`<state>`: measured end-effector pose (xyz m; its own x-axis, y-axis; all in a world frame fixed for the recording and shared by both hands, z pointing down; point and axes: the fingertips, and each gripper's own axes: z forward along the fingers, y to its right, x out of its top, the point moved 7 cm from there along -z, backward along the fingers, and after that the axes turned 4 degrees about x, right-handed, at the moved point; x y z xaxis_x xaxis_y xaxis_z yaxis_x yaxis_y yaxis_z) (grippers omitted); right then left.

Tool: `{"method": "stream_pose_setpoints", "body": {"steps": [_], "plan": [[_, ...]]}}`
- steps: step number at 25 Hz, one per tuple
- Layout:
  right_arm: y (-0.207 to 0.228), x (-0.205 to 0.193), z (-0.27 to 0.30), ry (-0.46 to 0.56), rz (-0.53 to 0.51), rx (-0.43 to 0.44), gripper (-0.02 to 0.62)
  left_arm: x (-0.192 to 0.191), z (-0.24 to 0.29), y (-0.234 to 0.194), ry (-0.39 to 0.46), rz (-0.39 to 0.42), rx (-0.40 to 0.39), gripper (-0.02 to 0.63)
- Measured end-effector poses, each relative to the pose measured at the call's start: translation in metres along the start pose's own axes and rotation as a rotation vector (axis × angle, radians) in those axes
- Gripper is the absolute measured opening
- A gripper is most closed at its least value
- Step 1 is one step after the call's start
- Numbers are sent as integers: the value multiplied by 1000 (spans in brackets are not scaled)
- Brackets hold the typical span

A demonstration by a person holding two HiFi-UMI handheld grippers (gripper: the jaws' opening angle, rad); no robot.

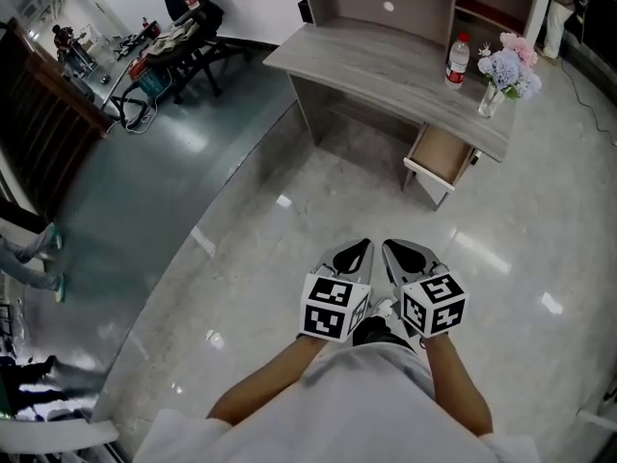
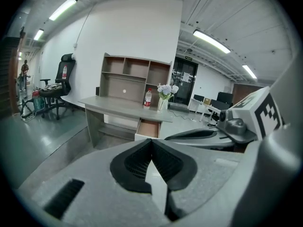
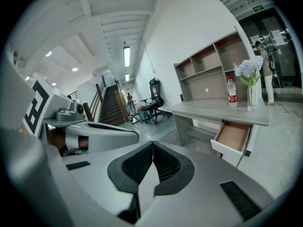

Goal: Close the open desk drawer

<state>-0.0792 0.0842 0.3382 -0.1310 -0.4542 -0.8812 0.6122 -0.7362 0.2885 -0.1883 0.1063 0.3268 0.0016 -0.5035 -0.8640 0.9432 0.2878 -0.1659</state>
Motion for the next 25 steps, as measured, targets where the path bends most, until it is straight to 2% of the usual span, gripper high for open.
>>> {"method": "stream_pose_setpoints", "body": {"steps": [11, 25], "plan": [[73, 36, 2, 52, 27, -30, 2, 55, 75, 18, -1, 87, -33, 2], [130, 36, -16, 107, 105, -166, 2, 77, 137, 48, -23, 166, -165, 2]]}}
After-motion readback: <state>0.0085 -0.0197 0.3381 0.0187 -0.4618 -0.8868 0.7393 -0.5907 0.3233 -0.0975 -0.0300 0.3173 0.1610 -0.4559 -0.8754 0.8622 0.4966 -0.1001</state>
